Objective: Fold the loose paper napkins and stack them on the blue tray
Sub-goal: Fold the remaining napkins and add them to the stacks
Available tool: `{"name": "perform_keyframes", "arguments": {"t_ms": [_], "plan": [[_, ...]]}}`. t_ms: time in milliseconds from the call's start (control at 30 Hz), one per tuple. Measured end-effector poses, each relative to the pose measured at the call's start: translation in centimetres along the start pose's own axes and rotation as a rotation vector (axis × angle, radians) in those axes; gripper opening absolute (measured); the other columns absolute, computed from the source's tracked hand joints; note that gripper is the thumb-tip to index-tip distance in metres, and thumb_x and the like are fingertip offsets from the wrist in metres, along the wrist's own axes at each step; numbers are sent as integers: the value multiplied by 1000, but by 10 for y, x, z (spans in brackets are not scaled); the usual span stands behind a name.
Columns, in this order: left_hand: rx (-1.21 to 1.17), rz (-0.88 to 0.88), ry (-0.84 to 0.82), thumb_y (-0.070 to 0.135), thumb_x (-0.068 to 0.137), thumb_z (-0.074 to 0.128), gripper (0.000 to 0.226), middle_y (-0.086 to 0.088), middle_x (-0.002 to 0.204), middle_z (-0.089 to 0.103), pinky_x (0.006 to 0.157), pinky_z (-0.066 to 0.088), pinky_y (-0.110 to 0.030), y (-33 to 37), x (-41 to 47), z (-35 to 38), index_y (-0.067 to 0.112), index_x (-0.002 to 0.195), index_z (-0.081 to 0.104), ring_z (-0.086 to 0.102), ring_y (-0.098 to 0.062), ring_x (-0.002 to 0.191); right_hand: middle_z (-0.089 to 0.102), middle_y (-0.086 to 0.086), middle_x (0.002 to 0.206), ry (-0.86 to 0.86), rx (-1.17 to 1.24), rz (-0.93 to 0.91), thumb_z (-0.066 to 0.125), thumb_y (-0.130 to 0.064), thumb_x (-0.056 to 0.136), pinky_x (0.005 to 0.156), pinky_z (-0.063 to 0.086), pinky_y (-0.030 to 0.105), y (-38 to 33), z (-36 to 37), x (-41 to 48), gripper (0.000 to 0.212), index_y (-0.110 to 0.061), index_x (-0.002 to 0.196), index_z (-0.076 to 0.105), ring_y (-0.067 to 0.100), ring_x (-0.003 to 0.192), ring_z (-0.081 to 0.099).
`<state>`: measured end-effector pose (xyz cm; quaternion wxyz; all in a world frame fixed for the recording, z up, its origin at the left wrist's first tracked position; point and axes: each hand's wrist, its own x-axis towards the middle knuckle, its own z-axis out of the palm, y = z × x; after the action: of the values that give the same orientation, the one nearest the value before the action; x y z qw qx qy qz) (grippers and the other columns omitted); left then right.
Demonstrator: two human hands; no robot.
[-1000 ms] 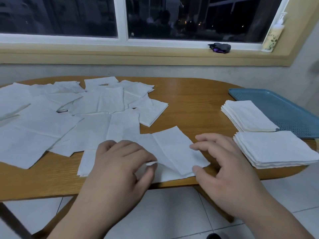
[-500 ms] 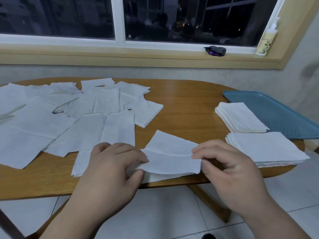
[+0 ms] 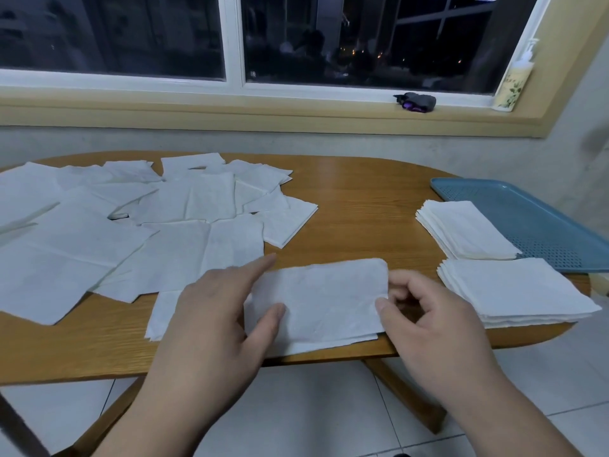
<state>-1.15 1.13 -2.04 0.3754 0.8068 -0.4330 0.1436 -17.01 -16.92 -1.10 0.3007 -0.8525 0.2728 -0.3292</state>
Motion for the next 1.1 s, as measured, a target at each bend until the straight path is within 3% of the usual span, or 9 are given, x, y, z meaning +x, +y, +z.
{"name": "perform_keyframes", "arguments": {"t_ms": [133,200,333,533,733,900,1100], "plan": [[-13,42,37,47,83,52,50,13,123,49,98,38,-33,0,-1,4,31,130,57,44,-10,121,50,-32,107,-100,-236,-28,60,-35,93,87,33,11,0,1,5,47,-43,137,49,-8,109,40],[-2,69,-7,46,83,52,44,15,123,49,96,42,-35,-2,-3,5,32,124,62,44,-9,121,41,-36,116,-109,-231,-55,59,-36,92,95,28,9,2,-2,3,52,-41,142,45,-11,118,34],[17,146,-151,48,82,56,29,26,111,56,91,46,-38,-7,-4,5,38,106,68,51,-1,111,46,-38,117,-235,-235,-137,64,-22,88,92,27,0,9,-8,1,33,-37,117,66,-10,123,39],[11,167,-249,51,81,55,22,31,105,59,90,46,-33,-8,-4,4,43,97,69,54,6,105,56,-39,112,-371,-221,-163,68,-9,82,94,27,-1,17,-19,4,36,-39,103,70,-11,120,45],[6,153,-257,51,82,56,22,31,106,59,92,46,-36,-7,-5,2,43,98,69,54,5,107,64,-34,98,-305,-219,-136,67,-8,86,90,34,1,19,-19,7,29,-36,85,74,-12,111,51],[-4,128,-257,51,81,56,24,31,107,58,92,44,-34,-5,-5,1,42,100,69,52,5,109,60,-31,94,-222,-239,-96,56,-21,94,81,38,4,12,-18,6,21,-39,90,65,-12,105,48],[5,94,-279,53,81,54,28,31,109,57,95,39,-30,-3,-5,-1,43,102,69,50,7,112,59,-29,96,-230,-223,-34,55,-23,96,74,38,4,9,-18,4,19,-39,91,63,-15,97,49]]}}
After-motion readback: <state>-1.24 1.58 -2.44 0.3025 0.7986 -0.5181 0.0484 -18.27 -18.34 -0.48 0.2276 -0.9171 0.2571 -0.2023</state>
